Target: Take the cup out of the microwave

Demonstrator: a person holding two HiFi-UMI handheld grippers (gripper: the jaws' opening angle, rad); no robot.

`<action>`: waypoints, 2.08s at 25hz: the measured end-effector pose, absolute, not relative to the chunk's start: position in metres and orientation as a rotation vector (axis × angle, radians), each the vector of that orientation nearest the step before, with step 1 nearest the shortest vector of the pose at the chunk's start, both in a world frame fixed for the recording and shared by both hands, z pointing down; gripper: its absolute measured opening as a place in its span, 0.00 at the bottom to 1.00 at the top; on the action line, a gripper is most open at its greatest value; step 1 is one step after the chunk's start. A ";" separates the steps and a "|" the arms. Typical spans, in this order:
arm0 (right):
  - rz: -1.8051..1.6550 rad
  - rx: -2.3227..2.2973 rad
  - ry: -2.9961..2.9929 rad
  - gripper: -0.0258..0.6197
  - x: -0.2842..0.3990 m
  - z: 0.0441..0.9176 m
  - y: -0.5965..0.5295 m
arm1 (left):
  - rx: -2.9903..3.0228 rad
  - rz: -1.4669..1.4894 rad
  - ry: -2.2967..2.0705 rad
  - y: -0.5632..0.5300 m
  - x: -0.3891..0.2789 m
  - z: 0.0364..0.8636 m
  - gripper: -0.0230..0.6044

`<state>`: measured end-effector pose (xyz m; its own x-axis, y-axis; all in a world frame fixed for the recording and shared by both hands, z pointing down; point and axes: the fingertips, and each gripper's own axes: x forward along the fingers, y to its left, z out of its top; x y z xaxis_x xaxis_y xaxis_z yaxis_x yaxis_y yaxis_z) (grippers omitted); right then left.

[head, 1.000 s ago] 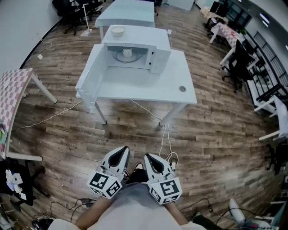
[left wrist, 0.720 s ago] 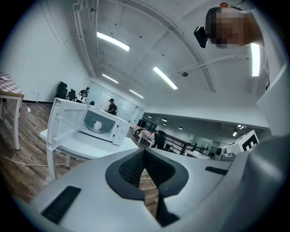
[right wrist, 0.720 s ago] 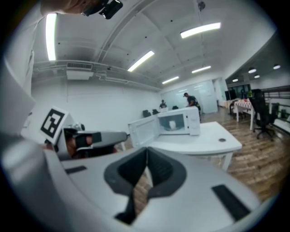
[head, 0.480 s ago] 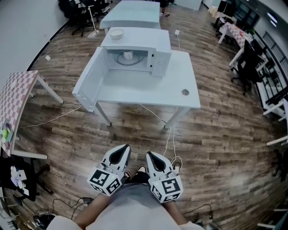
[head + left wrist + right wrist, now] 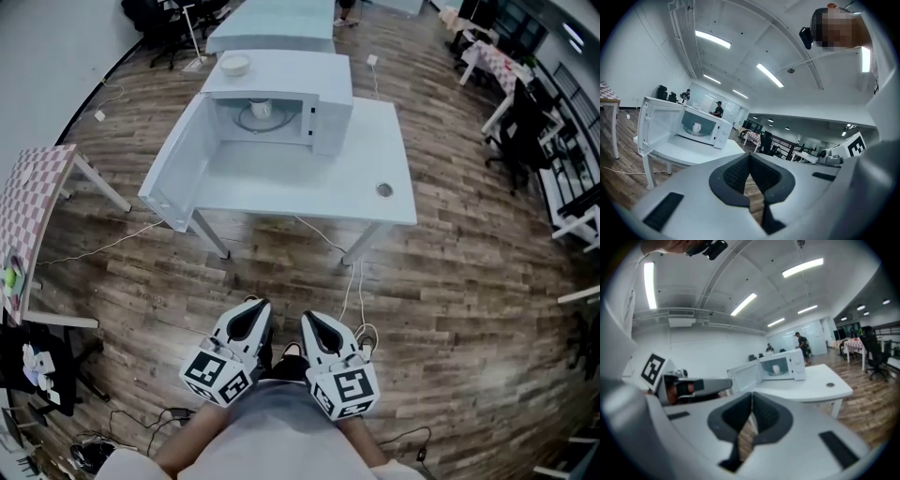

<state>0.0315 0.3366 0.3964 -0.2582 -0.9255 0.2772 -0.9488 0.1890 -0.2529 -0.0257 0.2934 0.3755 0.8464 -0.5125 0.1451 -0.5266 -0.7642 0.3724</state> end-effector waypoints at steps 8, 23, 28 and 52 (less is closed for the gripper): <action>0.579 1.823 -2.374 0.08 0.034 0.399 0.313 | 2.619 0.026 -0.748 0.263 -0.013 0.375 0.05; 0.564 1.672 -2.406 0.08 0.012 0.407 0.217 | 2.573 0.006 -0.769 0.171 -0.019 0.381 0.05; 0.562 1.661 -2.388 0.08 0.009 0.409 0.181 | 2.560 -0.011 -0.765 0.135 -0.023 0.381 0.05; 0.388 1.804 -2.366 0.08 -0.011 0.368 0.048 | 2.674 -0.102 -0.663 0.016 -0.031 0.343 0.05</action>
<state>-0.0113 0.0477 0.3680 -0.2705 -0.9254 0.2656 -0.9617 0.2470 -0.1186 -0.0310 0.0162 0.3431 0.8861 -0.4631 0.0207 -0.4352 -0.8156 0.3814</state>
